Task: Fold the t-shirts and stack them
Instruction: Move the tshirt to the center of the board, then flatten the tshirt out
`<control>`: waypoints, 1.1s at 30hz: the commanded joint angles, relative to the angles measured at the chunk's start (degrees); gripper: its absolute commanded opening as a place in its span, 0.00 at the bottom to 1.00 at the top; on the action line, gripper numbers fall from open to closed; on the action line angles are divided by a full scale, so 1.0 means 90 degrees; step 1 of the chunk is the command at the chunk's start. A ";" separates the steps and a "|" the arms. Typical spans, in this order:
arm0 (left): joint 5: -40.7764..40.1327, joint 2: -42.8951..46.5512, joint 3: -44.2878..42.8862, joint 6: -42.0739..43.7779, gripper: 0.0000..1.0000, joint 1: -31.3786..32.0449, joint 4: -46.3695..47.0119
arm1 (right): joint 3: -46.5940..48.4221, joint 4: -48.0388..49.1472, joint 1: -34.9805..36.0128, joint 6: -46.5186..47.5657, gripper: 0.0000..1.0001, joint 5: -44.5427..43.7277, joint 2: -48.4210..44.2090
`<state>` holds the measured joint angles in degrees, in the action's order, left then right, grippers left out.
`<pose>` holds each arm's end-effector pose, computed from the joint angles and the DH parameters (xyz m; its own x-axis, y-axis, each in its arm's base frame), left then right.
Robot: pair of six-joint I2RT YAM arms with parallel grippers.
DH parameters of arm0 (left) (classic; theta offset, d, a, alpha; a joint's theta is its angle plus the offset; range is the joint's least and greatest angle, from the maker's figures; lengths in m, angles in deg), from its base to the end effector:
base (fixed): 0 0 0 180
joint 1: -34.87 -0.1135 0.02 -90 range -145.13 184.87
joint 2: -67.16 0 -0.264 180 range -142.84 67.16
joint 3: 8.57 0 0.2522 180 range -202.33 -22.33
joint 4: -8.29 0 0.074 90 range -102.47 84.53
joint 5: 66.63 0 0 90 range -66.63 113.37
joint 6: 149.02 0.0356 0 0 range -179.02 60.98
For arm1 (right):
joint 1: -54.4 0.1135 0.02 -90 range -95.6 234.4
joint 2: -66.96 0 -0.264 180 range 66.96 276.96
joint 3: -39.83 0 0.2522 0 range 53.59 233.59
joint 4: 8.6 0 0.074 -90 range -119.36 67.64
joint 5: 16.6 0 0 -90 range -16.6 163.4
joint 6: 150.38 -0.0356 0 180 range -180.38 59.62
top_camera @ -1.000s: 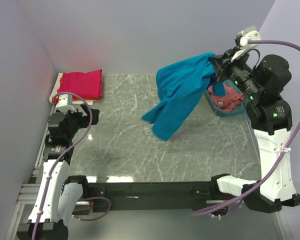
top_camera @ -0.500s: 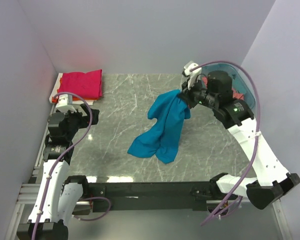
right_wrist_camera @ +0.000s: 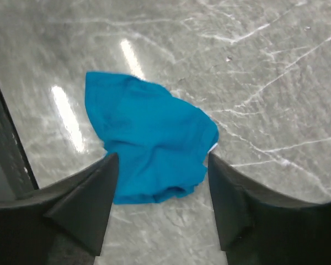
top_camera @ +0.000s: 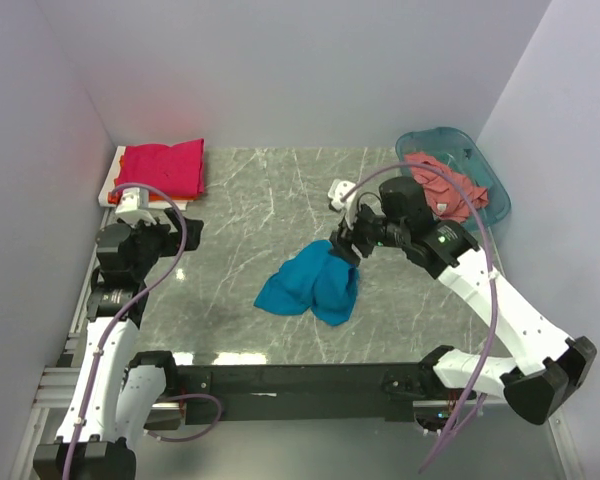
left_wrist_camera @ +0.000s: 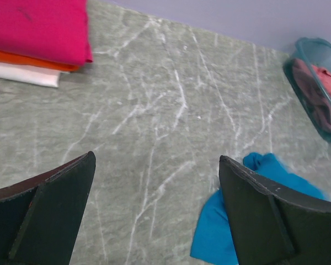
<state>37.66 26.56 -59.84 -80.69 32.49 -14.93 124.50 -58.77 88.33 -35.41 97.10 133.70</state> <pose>0.1735 -0.0016 0.3084 -0.2758 -0.3696 -0.8873 0.1061 0.9058 -0.4103 0.1960 0.1491 0.3768 -0.0664 -0.5105 -0.8573 -0.9059 0.3910 -0.1627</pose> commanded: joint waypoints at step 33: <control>-0.1479 -0.7451 -0.5498 0.0874 0.62 0.5009 -0.1868 | -0.2518 0.1740 -0.4307 -0.1710 0.75 0.3255 -0.1244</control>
<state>30.60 -38.18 -103.80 -76.67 75.53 -24.96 102.08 -45.46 50.22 -49.90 125.12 124.58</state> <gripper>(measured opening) 0.624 0.748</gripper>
